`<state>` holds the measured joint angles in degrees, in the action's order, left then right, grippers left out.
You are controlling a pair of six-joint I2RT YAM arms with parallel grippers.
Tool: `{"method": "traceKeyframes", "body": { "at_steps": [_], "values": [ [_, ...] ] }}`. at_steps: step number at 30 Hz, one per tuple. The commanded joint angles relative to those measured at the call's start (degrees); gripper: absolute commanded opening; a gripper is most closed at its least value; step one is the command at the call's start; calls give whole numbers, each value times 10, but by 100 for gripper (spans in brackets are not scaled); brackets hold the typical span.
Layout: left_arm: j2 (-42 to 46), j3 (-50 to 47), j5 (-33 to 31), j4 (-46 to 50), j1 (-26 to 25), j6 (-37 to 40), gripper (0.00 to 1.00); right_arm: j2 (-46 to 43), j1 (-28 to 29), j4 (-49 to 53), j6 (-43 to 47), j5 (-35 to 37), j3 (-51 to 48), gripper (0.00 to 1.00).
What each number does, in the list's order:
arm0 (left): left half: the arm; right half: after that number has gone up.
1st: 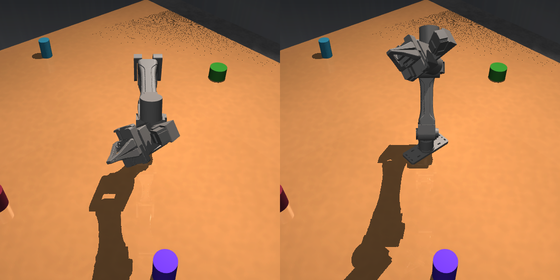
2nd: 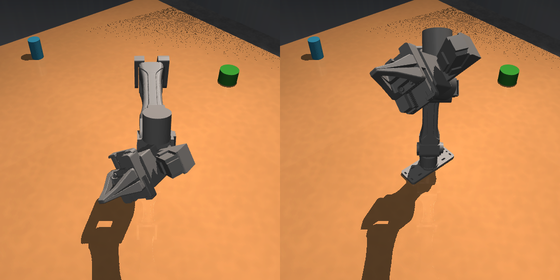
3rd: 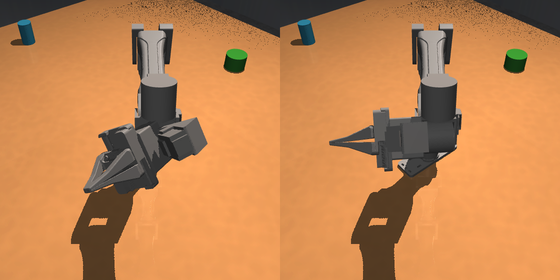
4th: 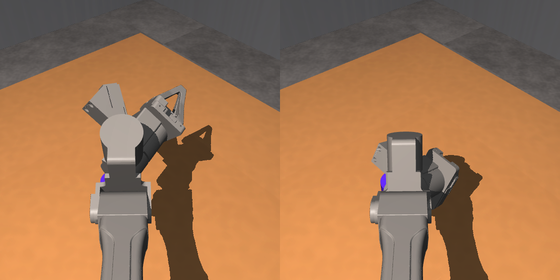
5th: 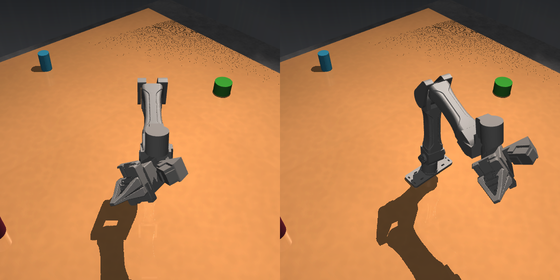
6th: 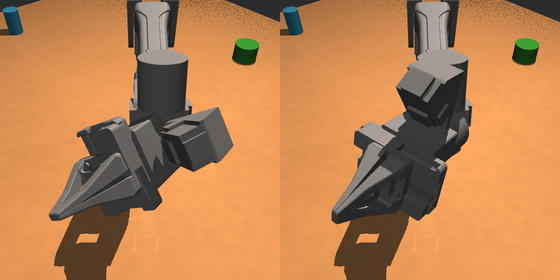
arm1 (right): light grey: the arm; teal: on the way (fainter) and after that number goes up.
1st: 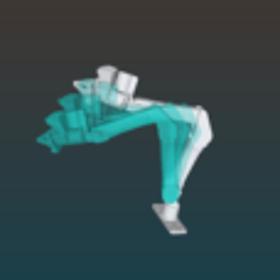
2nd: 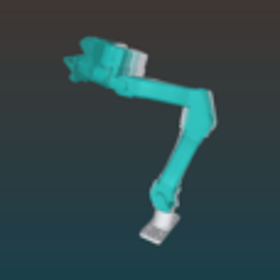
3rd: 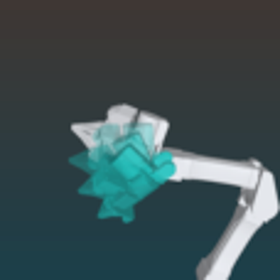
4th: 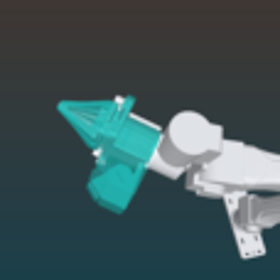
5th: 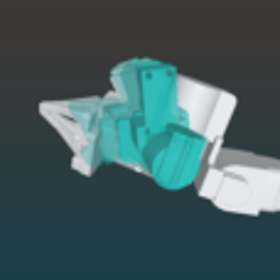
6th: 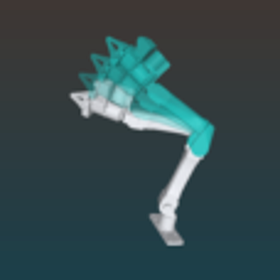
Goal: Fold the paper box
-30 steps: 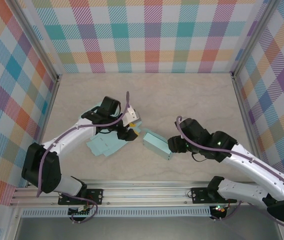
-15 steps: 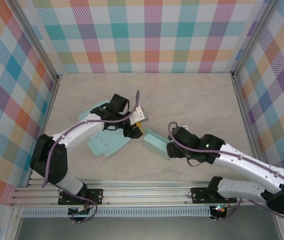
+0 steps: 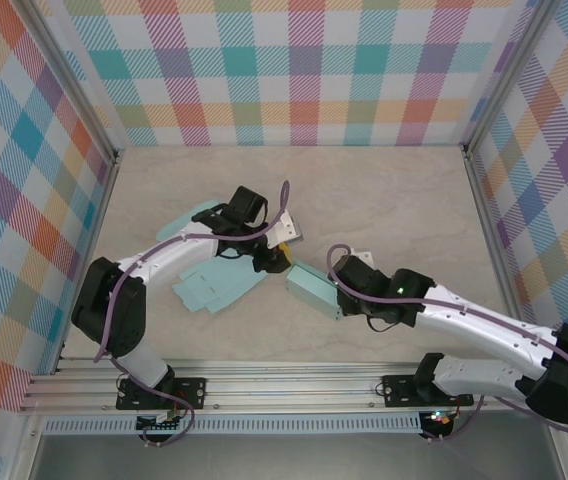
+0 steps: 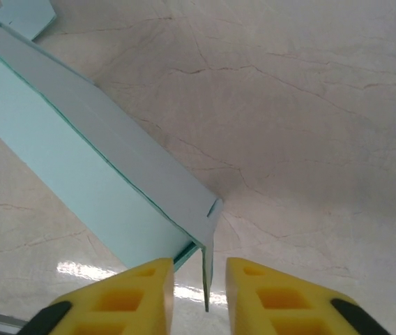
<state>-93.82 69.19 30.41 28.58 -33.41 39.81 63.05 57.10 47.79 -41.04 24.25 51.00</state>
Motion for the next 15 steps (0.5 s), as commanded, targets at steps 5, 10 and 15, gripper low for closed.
{"method": "traceKeyframes", "body": {
  "at_steps": [5,10,15],
  "values": [
    [-10,12,-6,6,-9,-18,10,34,3,-10,3,26,13,0],
    [-9,9,-36,-18,-11,-71,2,51,2,-10,6,61,28,0],
    [-13,14,-69,-43,-13,-178,0,70,-6,-8,37,115,67,0]
  ]
}}
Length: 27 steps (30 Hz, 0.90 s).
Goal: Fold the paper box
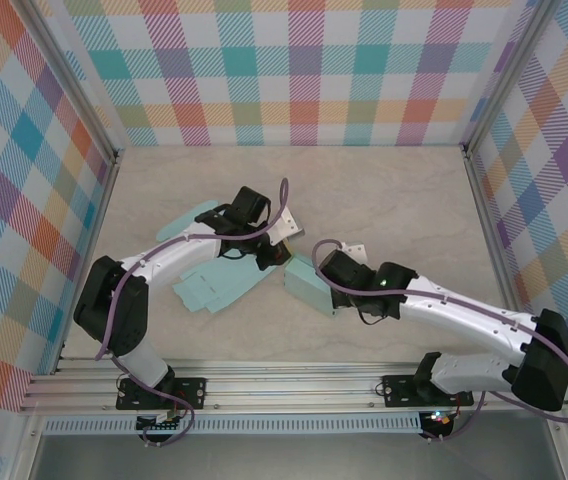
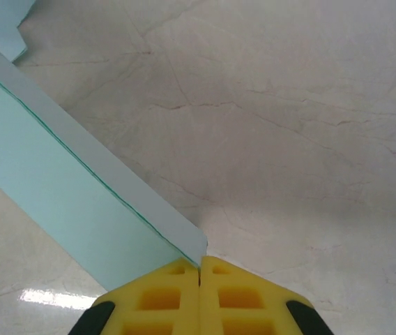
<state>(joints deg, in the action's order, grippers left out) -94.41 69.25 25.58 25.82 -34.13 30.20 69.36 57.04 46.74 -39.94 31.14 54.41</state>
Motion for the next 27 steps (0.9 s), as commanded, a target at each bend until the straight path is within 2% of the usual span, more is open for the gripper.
{"method": "traceKeyframes", "body": {
  "at_steps": [1,4,8,14,27],
  "values": [
    [-6,13,-18,-20,-7,-99,0,11,-10,1,33,51,39,0],
    [-2,9,-46,-42,-14,-169,0,27,-31,-15,60,54,55,0],
    [-11,21,-98,-33,-27,-225,0,47,-55,-45,82,53,67,0],
    [-17,37,-118,-36,-42,-302,0,60,-75,-91,80,52,65,0],
    [-23,54,-151,-23,-77,-372,0,41,-102,-182,50,26,30,1]
  ]
}}
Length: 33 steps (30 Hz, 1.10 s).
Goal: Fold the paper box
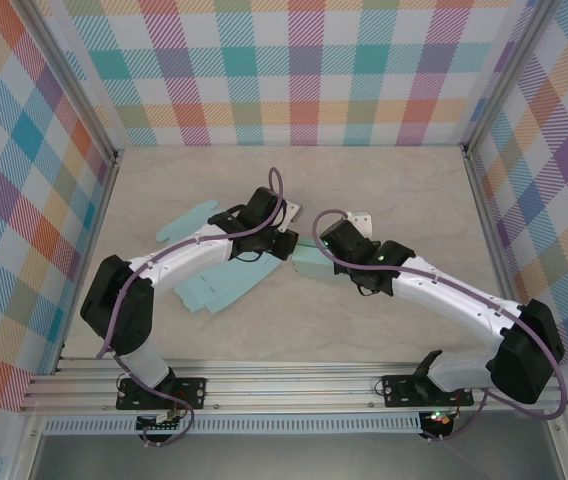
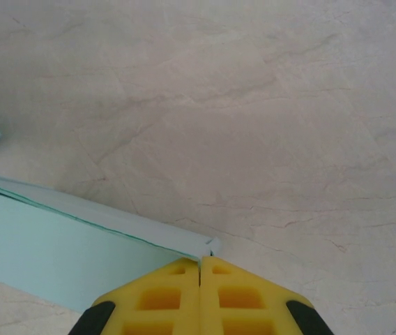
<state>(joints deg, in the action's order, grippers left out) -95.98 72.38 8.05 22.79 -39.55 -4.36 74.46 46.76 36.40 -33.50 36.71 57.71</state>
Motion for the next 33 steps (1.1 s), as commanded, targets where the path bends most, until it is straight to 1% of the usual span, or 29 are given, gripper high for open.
{"method": "traceKeyframes", "body": {
  "at_steps": [1,13,22,29,33],
  "values": [
    [-9,25,24,8,-24,-32,0,-8,-2,-81,-18,-35,-5,1],
    [-14,41,10,23,-38,-43,0,9,-22,-112,-49,-79,-13,2],
    [-27,61,-15,37,-38,-85,0,15,-23,-119,-56,-79,-42,0],
    [-42,72,8,40,-39,-121,1,12,-23,-119,-57,-80,-58,0],
    [-38,55,-6,33,-38,-118,1,10,-23,-119,-58,-80,-62,0]
  ]
}}
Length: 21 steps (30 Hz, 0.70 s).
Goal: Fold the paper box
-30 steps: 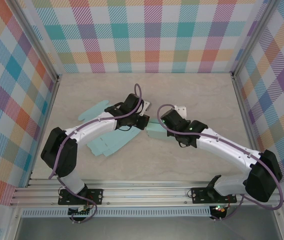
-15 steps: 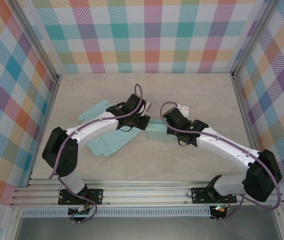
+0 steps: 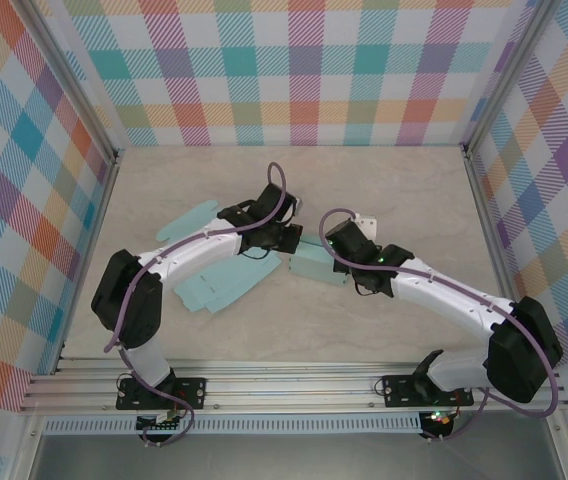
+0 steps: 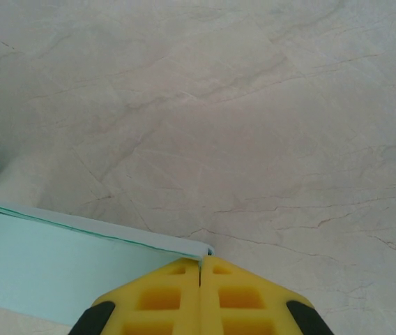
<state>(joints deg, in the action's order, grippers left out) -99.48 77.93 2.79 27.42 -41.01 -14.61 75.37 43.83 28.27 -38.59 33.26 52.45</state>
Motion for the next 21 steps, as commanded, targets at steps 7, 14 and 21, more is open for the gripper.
{"method": "traceKeyframes", "body": {
  "at_steps": [7,14,21],
  "values": [
    [3,-37,1,-30,-24,-2,0,6,6,-46,-9,-44,-15,0],
    [9,-82,-14,-72,-24,-9,0,-1,7,-57,-12,-44,-34,0],
    [37,-114,-42,-110,-25,-12,0,-21,7,-81,-1,-48,-50,0]
  ]
}}
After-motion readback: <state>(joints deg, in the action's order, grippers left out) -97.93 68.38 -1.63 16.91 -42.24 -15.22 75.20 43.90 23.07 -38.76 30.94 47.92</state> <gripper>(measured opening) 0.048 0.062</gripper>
